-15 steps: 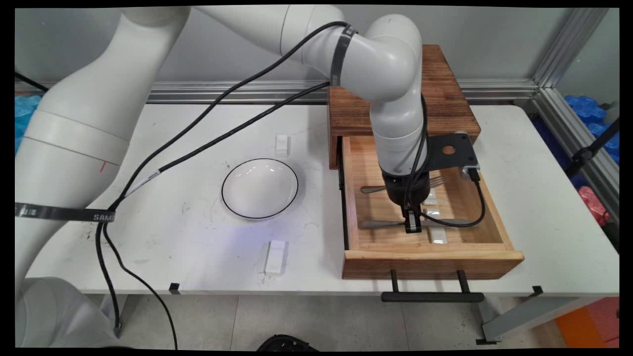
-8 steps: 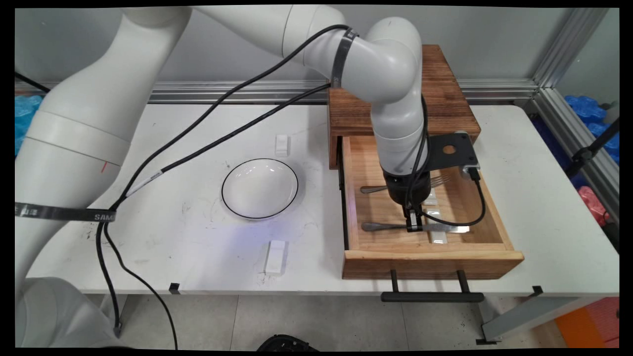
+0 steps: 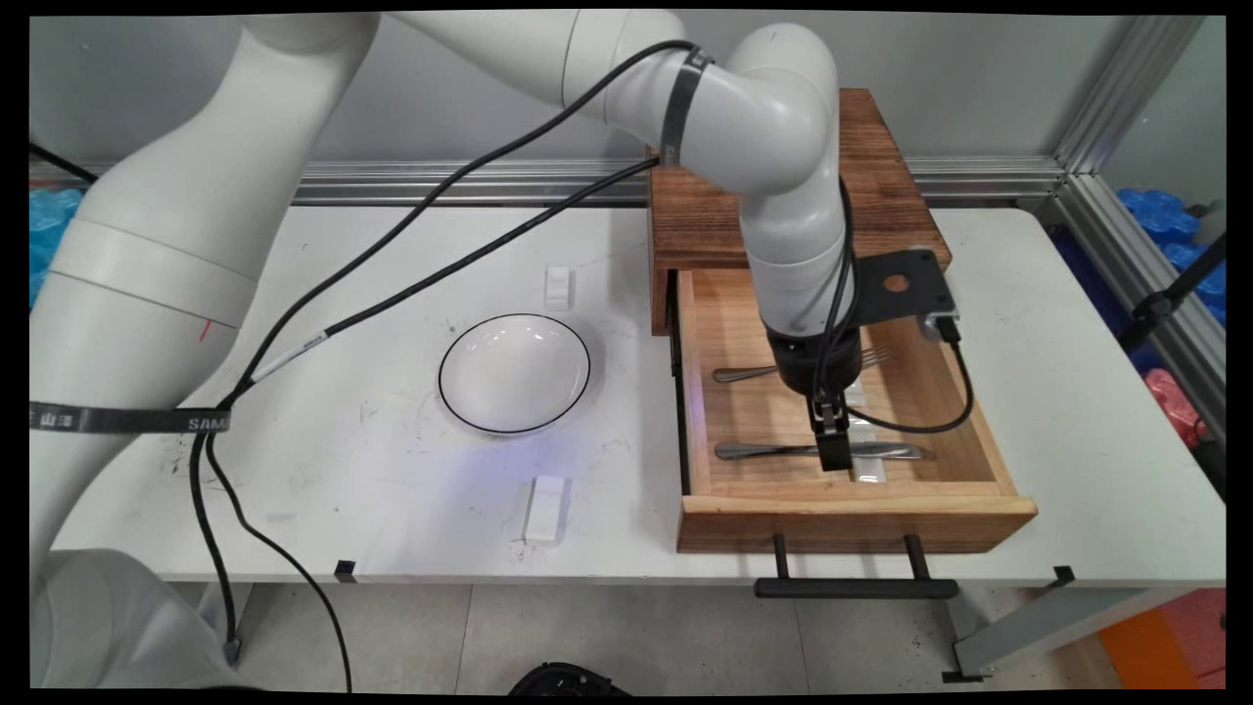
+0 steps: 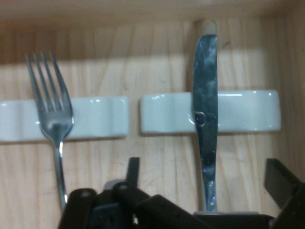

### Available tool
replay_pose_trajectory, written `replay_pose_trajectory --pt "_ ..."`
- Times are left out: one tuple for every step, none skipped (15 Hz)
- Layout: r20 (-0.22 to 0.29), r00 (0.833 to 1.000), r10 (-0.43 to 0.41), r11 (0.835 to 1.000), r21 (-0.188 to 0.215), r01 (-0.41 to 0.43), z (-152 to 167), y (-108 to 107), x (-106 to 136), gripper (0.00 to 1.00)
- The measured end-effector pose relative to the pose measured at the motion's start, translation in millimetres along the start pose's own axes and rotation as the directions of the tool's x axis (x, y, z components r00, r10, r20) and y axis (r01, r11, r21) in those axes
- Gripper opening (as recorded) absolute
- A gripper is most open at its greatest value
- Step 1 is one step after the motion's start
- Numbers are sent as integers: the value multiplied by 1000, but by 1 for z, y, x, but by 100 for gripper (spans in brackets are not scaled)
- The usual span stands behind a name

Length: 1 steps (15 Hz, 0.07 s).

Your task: Place the picked object into the drawer

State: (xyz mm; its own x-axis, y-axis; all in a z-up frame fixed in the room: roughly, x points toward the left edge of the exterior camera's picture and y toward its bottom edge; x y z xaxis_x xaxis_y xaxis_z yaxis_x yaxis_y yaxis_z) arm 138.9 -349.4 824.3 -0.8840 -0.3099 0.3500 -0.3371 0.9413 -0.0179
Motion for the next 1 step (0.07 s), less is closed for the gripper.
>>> replay_pose_trajectory --pt "-5 1000 0 1000 2 0 -3 -1 1 100"
